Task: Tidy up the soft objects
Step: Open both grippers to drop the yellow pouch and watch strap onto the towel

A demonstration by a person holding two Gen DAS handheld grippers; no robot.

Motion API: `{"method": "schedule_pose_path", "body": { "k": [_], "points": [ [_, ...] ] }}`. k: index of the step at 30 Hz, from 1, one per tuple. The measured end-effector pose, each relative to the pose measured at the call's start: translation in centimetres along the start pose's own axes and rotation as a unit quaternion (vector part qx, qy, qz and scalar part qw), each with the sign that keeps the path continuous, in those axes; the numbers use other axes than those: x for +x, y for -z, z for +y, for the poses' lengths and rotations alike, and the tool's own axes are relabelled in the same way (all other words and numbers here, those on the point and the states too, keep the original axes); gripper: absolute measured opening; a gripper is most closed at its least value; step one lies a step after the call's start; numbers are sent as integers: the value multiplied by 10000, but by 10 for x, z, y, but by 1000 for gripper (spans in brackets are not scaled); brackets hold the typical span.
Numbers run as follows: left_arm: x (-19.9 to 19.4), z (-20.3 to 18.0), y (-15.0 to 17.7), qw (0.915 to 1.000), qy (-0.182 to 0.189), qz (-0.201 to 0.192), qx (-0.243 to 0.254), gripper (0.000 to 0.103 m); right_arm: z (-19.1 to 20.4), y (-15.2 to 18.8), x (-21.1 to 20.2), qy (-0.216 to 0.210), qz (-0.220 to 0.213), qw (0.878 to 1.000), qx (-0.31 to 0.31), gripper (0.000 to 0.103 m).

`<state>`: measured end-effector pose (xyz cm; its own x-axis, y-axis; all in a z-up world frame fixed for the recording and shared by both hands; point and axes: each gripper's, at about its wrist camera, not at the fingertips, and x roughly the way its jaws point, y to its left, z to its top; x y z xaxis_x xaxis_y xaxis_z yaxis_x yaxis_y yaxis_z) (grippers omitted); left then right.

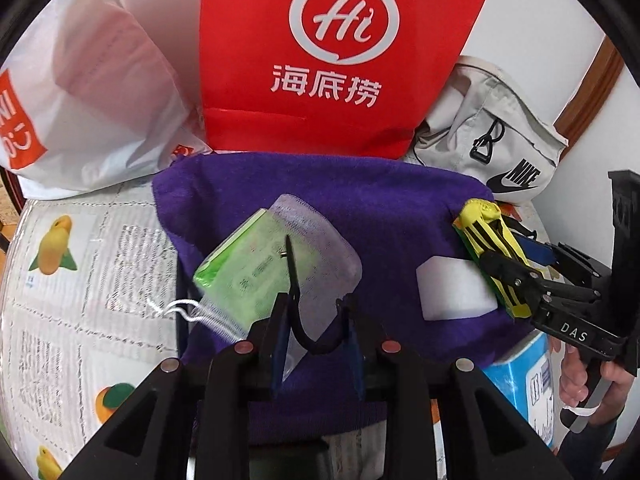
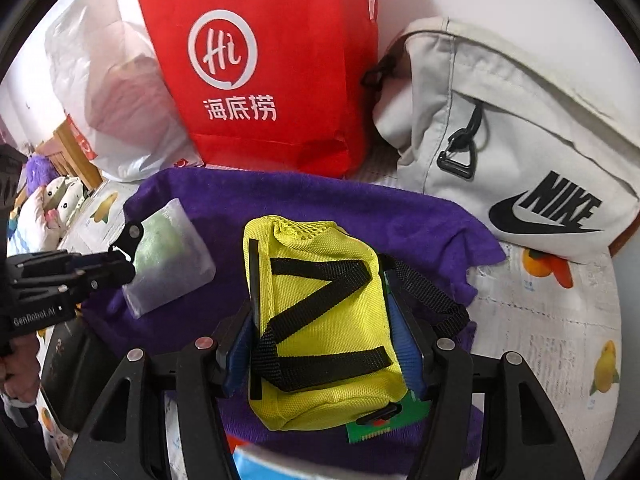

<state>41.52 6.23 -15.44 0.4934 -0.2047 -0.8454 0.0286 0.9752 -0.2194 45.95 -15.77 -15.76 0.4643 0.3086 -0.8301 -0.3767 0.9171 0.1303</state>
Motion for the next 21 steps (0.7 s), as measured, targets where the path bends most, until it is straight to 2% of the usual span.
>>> {"method": "schedule_pose_path", "body": {
  "k": [5,9,11,16,21],
  "points": [
    [11,-2,-3,9999,-47,85,45,34,-3,-6,12,7,71,10000,-50,63],
    [16,-1,-6,9999,-103,120,4,40,-7,-9,18,114,97,9999,5,70],
    [16,0,-6,9999,-84,107,5,51,-7,-10,19,167,95,9998,-3,78],
    [7,-3,-7,9999,-85,-4,119,66,-8,-10,11,101,-28,9999,23,82],
    [-12,-6,-4,9996,-129,-172,190,72,-6,-9,-7,36,-168,9998,103,82]
  ]
}}
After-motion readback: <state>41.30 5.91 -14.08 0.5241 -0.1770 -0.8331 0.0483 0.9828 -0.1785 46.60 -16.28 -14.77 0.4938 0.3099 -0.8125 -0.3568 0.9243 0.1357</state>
